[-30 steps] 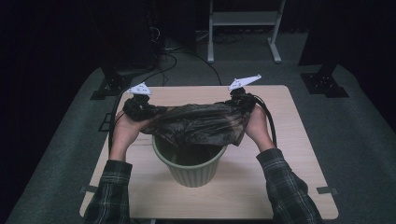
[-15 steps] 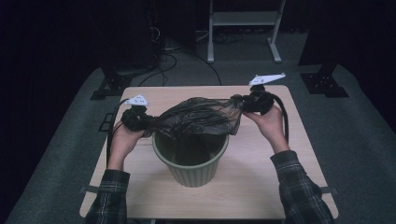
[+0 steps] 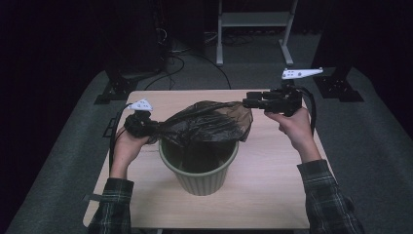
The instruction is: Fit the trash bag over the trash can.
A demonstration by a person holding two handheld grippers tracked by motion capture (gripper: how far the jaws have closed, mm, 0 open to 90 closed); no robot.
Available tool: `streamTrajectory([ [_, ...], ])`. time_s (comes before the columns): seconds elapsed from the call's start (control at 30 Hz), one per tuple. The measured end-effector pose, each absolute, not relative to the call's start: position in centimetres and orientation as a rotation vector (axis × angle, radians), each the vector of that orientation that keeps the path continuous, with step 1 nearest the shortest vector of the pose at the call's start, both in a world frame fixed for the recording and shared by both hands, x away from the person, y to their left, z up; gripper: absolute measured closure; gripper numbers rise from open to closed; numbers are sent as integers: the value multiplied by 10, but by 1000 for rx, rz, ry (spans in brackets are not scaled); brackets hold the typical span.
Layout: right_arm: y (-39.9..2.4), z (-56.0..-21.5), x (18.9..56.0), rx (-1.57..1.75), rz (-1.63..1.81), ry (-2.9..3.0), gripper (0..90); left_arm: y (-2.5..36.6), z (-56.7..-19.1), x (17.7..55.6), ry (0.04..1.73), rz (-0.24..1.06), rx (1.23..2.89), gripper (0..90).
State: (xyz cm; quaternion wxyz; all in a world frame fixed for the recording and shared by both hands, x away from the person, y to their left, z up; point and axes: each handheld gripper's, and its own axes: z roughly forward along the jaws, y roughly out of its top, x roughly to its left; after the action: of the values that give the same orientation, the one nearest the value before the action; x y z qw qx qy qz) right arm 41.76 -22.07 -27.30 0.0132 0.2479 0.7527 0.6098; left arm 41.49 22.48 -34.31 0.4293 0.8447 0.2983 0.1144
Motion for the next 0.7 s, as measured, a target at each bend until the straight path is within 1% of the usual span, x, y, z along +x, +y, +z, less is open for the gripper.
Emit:
streamTrajectory([
  [0.23, -225, -269, 414, 755, 1963, 2332, 503, 225, -342, 414, 743, 287, 2106, 899],
  [0.5, -226, -269, 412, 745, 1957, 2342, 498, 225, -341, 414, 741, 288, 2109, 900],
  [0.7, -225, -262, 406, 713, 1957, 2336, 490, 225, -341, 414, 742, 286, 2106, 899],
])
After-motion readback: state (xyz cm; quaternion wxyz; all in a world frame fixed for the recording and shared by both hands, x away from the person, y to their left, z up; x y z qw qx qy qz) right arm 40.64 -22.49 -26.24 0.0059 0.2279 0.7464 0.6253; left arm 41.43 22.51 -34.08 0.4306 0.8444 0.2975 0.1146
